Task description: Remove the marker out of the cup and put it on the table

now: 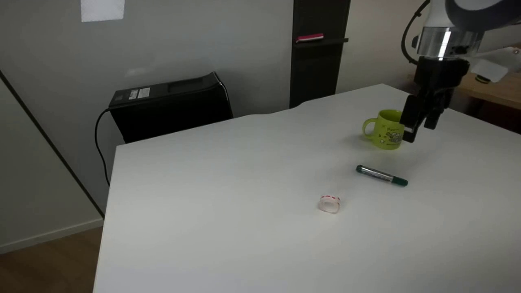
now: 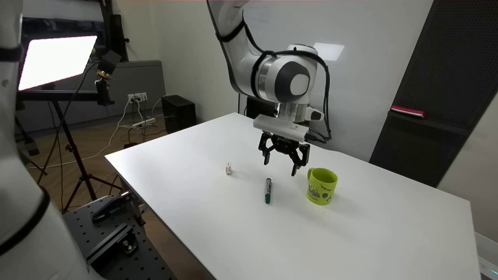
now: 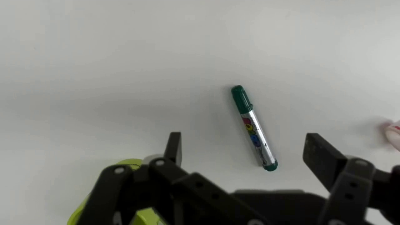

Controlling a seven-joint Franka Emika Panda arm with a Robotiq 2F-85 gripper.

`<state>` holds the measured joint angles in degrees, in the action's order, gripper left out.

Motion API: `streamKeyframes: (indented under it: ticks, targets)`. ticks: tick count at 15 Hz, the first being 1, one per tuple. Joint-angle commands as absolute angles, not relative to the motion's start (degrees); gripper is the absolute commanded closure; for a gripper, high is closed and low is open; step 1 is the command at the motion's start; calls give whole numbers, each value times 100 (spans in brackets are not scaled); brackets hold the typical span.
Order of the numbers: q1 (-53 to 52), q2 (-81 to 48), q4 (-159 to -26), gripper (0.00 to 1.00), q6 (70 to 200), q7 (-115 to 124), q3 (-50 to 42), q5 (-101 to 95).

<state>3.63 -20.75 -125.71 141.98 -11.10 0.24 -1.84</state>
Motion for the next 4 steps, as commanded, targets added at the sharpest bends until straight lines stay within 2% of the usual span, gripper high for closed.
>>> streamKeyframes:
  ticks: [1,4]
  targets:
    - [330,-1992,-12575,0,14101,-910,17,-75]
    - [290,-1859,-12615,0,13973,-673,10,36]
